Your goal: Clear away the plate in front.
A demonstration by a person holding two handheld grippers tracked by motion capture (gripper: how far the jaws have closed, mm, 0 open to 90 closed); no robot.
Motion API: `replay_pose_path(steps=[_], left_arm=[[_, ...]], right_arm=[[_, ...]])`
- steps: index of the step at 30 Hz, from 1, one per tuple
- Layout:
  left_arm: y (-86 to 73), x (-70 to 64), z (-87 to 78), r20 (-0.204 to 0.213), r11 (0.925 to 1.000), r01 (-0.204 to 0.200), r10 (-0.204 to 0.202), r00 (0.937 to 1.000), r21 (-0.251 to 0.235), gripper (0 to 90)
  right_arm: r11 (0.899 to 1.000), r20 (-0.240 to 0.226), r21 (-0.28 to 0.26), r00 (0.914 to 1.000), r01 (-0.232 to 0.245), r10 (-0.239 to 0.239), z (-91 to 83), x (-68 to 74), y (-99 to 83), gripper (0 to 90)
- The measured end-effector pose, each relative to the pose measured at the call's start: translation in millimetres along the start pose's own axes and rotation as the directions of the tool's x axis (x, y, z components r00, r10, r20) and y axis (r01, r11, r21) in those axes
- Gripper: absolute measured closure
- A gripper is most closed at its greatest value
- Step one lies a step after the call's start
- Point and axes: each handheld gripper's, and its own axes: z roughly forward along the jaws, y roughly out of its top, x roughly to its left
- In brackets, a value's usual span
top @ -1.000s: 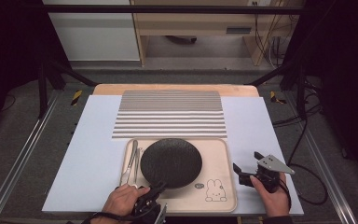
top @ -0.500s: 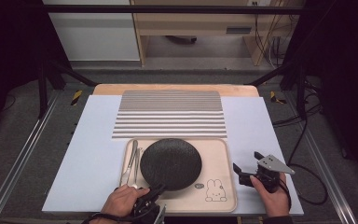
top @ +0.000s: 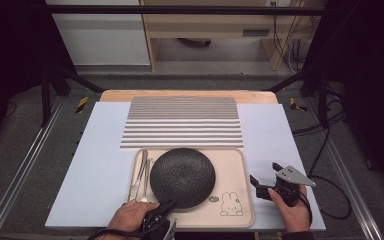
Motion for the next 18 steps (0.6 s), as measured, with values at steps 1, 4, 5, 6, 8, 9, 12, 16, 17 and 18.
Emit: replay_pose_path(steps=[1,4,5,6,8,9,12,16,17,18], left_arm=[[-0.4,1.0,0.2,0.005,1.0000,0.007,-0.007,1.0000,-0.004,79.6],[-1.6,2.6,0.3,0.015,0.9991,0.040,-0.040,0.9991,-0.012,77.1],[-1.8,2.6,0.4,0.016,0.9987,0.050,-0.049,0.9986,-0.015,76.6],[-2.0,3.2,0.4,0.012,0.9982,0.057,-0.057,0.9983,-0.017,75.1],[-2.3,5.4,-0.1,0.011,0.9962,0.085,-0.085,0.9963,-0.019,69.6],[-2.5,6.8,-0.3,0.014,0.9944,0.103,-0.102,0.9946,-0.025,66.4],[-1.8,9.2,-1.6,0.012,0.9895,0.140,-0.139,0.9902,-0.036,58.9],[1.1,10.5,-5.0,0.015,0.9828,0.175,-0.175,0.9845,-0.057,52.3],[1.8,11.3,-5.8,0.018,0.9797,0.190,-0.189,0.9818,-0.065,50.3],[2.6,12.8,-7.2,0.023,0.9780,0.198,-0.197,0.9801,-0.065,48.5]], right_arm=[[1.000,0.000,0.001,1.0000,0.001,-0.001,0.1,0.0,0.0,6.1],[1.000,-0.002,0.001,1.0000,0.002,-0.002,0.1,0.1,0.0,6.1],[1.000,-0.001,0.000,1.0000,0.000,0.000,0.0,0.1,0.0,6.1],[1.000,-0.001,0.000,1.0000,0.000,0.000,0.0,0.0,0.0,6.1],[1.000,-0.001,0.001,1.0000,0.001,-0.001,0.1,-0.1,-0.1,6.1],[1.000,-0.001,0.002,1.0000,0.000,0.000,0.1,0.0,-0.1,6.1],[1.000,-0.002,0.004,1.0000,0.003,-0.003,0.3,0.1,-0.2,6.1],[1.000,-0.002,0.005,1.0000,0.003,-0.003,0.2,-0.1,-0.3,6.0],[1.000,-0.001,0.005,1.0000,0.003,-0.003,0.1,-0.2,-0.3,6.0],[1.000,0.000,0.005,1.0000,0.003,-0.003,0.1,-0.3,-0.3,6.0]])
